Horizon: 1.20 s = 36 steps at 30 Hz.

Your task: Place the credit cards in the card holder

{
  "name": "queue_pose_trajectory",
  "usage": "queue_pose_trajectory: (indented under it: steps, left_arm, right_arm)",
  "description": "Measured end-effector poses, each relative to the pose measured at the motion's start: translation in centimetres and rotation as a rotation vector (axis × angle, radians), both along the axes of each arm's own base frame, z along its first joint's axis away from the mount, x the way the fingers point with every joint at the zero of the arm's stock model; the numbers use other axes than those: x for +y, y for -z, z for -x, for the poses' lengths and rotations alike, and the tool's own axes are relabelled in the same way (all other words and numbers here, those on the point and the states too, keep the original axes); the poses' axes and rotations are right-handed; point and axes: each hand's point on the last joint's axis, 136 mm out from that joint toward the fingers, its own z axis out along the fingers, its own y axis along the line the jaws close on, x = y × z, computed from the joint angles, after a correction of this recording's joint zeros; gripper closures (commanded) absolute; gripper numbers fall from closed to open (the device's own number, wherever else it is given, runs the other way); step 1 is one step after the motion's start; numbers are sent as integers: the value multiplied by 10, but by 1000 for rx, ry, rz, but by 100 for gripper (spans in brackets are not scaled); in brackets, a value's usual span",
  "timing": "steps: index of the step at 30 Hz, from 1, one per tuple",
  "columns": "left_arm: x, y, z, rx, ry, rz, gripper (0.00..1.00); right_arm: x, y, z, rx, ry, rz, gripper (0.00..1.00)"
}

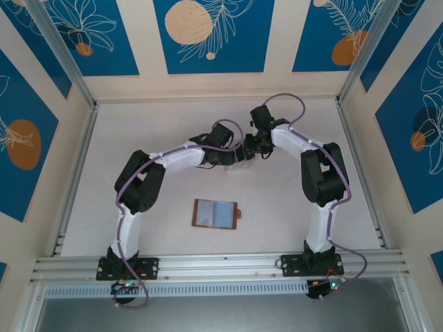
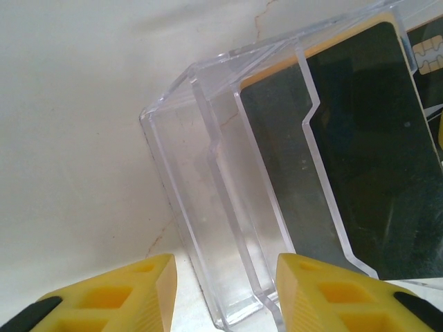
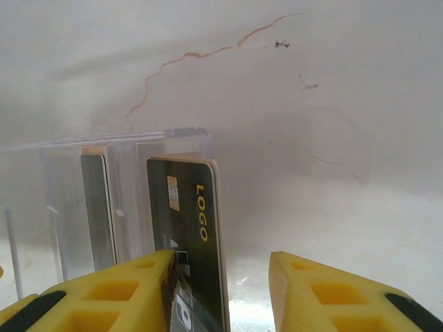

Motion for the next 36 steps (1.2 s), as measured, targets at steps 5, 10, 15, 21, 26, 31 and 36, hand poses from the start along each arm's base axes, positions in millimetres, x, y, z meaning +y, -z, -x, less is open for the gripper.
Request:
queue_pose_trajectory:
  steps: [5,10,15,21,26,31,36]
  left_arm:
    - [0,0,-1,-5,-3,-2,59]
    - [3,0,-2,-14,-13,-14,60]
    - [4,3,-3,-16,-16,-18,60]
    - [3,3,-4,-17,-17,-16,60]
    - [3,3,-5,-20,-22,-12,60]
    - [3,3,-5,-17,-30,-8,60]
    - [3,4,-5,-17,-33,-6,61]
  right_arm:
    - [-1,-1,0,-3,3,6,61]
    - [-4,-3,1,-6,8,17,62]
    - [-6,-7,3,-5,10,25,64]
    - [-6,-10,4,-10,4,30,68]
    - [-5,-11,5,-9,0,38,72]
    - [-5,-13,7,-8,-1,50,73]
    - [-7,-19,7,-15,0,70,73]
